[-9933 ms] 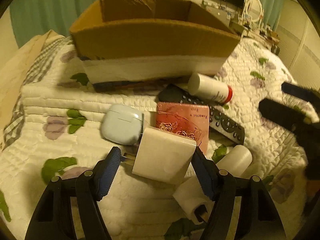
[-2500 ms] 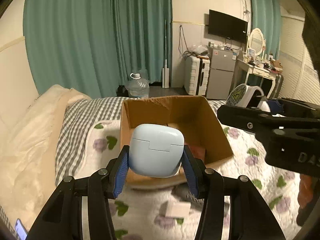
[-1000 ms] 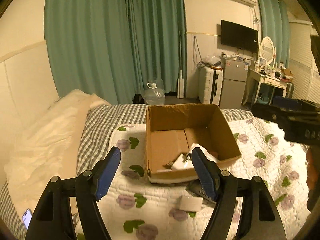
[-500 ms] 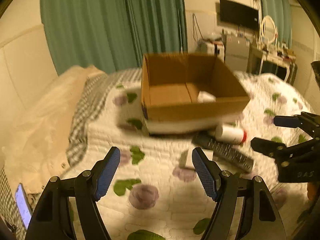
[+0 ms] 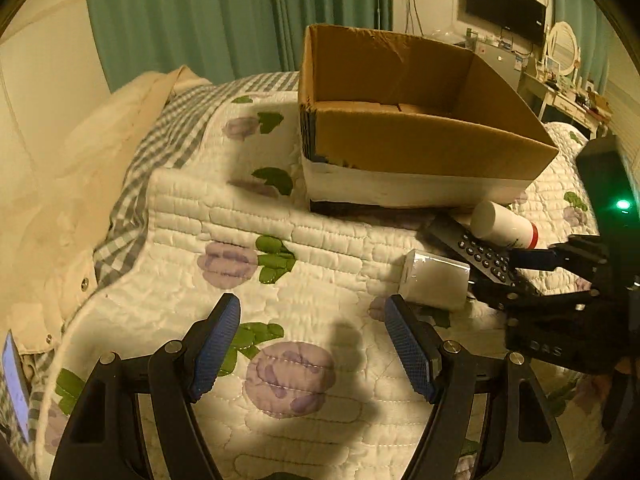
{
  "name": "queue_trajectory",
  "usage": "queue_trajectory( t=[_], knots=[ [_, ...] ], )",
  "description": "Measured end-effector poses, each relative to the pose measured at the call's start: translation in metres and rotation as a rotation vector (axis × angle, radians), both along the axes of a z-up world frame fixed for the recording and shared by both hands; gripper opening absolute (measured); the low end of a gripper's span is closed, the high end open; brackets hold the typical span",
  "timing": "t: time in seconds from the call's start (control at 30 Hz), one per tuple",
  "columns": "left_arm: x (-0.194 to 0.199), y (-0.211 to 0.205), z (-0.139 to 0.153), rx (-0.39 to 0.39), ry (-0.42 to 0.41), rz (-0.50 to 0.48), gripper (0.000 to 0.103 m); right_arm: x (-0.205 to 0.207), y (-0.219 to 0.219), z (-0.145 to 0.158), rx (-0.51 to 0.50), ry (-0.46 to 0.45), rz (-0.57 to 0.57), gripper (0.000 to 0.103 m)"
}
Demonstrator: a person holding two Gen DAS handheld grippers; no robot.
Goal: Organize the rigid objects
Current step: 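Grasp the black TV remote with the right gripper, then grasp the white charger plug with the left gripper while the right lifts the remote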
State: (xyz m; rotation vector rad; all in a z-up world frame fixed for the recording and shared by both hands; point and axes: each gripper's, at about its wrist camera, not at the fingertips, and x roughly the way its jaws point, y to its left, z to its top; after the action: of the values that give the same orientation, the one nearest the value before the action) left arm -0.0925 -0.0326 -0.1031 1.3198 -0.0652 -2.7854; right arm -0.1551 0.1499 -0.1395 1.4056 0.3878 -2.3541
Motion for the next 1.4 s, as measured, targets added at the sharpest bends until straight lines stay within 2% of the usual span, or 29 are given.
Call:
queue_trajectory(
  t=[0.1, 0.17, 0.33, 0.43, 0.67, 0.8, 0.93, 1.07, 1.17, 1.2, 1.27, 1.3, 1.4],
  knots=[
    [0.0, 0.001, -0.002, 0.007, -0.009, -0.005, 0.077, -0.007, -0.003, -0.007, 0.002, -0.018, 0.004, 0.047],
    [0.001, 0.003, -0.003, 0.002, -0.016, -0.012, 0.077, -0.005, -0.002, -0.008, 0.0, -0.016, 0.007, 0.046],
    [0.005, 0.011, -0.002, 0.01, -0.03, -0.042, 0.077, 0.02, 0.003, 0.001, -0.02, 0.014, 0.017, 0.036],
    [0.002, 0.019, -0.001, 0.036, -0.044, -0.065, 0.077, 0.038, 0.009, 0.012, -0.051, 0.044, 0.019, 0.02],
    [-0.013, 0.045, -0.013, 0.071, -0.103, -0.126, 0.077, 0.05, 0.023, 0.013, -0.093, 0.048, -0.023, 0.02],
    [-0.027, 0.058, -0.024, 0.07, -0.14, -0.146, 0.077, 0.042, 0.022, 0.034, -0.124, 0.071, -0.038, 0.019],
    [-0.042, 0.065, -0.035, 0.063, -0.169, -0.16, 0.077, 0.028, 0.025, 0.031, -0.149, 0.022, -0.051, 0.019],
    [-0.052, 0.07, -0.045, 0.05, -0.195, -0.173, 0.077, 0.025, 0.023, 0.027, -0.13, -0.006, -0.036, 0.02],
    [-0.052, 0.071, -0.047, 0.057, -0.185, -0.183, 0.077, 0.024, 0.027, 0.022, -0.1, -0.015, -0.052, 0.022],
    [-0.051, 0.071, -0.046, 0.062, -0.18, -0.189, 0.074, 0.022, 0.027, 0.019, -0.09, -0.02, -0.061, 0.022],
    [-0.046, 0.069, -0.043, 0.072, -0.169, -0.199, 0.062, 0.02, 0.026, 0.016, -0.089, -0.027, -0.066, 0.023],
    [-0.043, 0.067, -0.04, 0.08, -0.168, -0.196, 0.058, 0.019, 0.025, 0.015, -0.086, -0.029, -0.065, 0.023],
    [-0.034, 0.061, -0.034, 0.06, -0.15, -0.179, 0.058, 0.015, 0.022, 0.01, -0.074, -0.039, -0.065, 0.023]
  ],
)
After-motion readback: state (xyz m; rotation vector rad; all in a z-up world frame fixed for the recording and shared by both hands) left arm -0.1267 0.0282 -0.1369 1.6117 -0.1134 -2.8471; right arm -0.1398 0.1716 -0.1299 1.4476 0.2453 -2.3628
